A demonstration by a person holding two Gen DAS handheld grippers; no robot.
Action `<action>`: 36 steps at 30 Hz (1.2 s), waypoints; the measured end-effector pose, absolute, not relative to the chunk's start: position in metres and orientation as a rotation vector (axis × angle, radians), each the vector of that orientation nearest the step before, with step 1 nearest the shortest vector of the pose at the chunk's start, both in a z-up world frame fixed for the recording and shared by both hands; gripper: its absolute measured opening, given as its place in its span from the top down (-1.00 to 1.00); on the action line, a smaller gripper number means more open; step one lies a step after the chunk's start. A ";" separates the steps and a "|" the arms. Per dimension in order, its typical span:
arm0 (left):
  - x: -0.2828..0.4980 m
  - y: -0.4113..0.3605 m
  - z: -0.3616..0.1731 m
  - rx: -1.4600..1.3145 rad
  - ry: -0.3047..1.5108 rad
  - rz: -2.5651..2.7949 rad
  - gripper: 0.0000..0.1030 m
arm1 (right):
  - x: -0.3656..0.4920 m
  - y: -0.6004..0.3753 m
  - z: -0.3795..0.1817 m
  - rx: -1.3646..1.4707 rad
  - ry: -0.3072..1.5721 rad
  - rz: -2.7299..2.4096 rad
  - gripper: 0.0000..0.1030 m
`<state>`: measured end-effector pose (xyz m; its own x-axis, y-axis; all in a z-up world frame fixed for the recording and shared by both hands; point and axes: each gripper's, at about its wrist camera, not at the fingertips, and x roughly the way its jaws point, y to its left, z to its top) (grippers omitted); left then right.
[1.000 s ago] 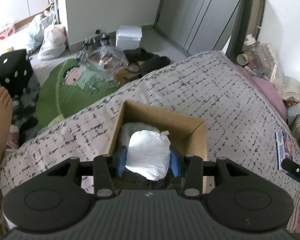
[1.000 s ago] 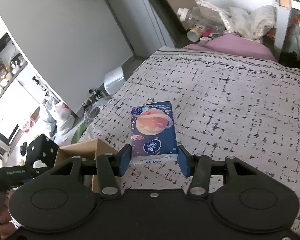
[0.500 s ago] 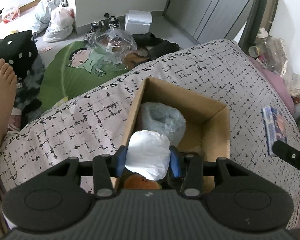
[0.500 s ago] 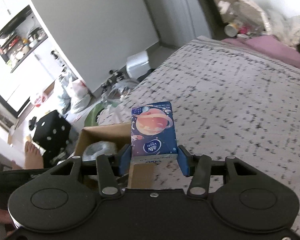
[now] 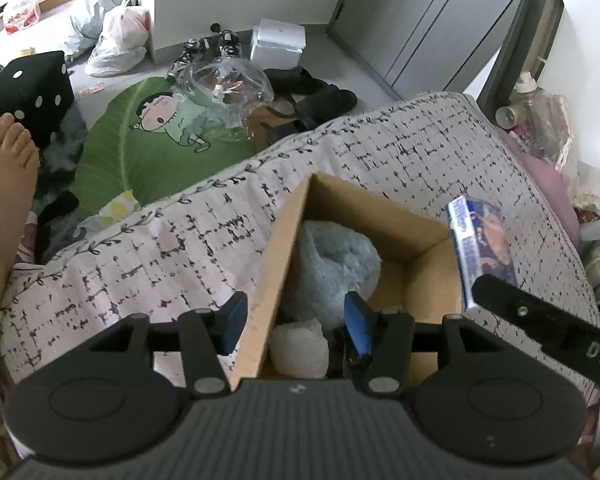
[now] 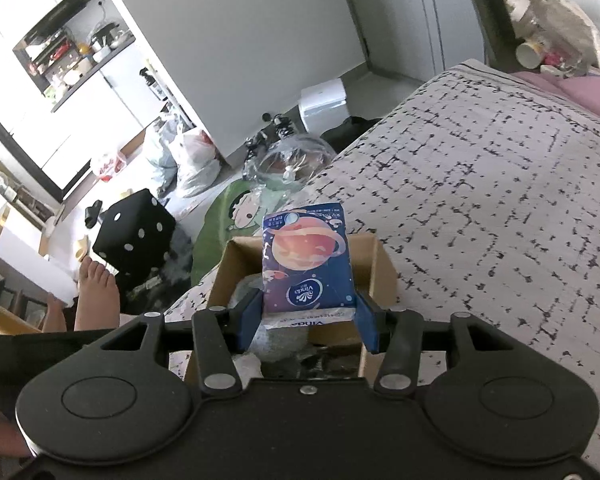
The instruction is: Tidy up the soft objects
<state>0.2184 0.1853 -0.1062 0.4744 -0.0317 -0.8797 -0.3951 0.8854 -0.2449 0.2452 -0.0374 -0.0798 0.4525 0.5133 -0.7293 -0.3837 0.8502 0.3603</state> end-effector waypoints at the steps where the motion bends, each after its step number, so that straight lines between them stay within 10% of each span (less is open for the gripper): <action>1: 0.218 0.187 -0.105 -0.450 1.061 0.235 -0.01 | 0.246 -0.034 -0.080 0.144 0.958 0.561 0.04; 12: 0.220 0.185 -0.097 -0.438 1.064 0.222 -0.54 | 0.243 -0.054 -0.083 0.160 1.003 0.477 -0.28; 36: 0.199 0.123 -0.071 -0.322 1.052 0.180 -0.79 | 0.210 -0.135 -0.057 0.208 0.951 0.397 -0.75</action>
<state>0.1987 0.1226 -0.0707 0.4874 -0.0074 -0.8731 -0.2976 0.9387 -0.1742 0.2103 -0.1349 -0.0572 0.5165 0.4175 -0.7476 -0.2375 0.9087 0.3433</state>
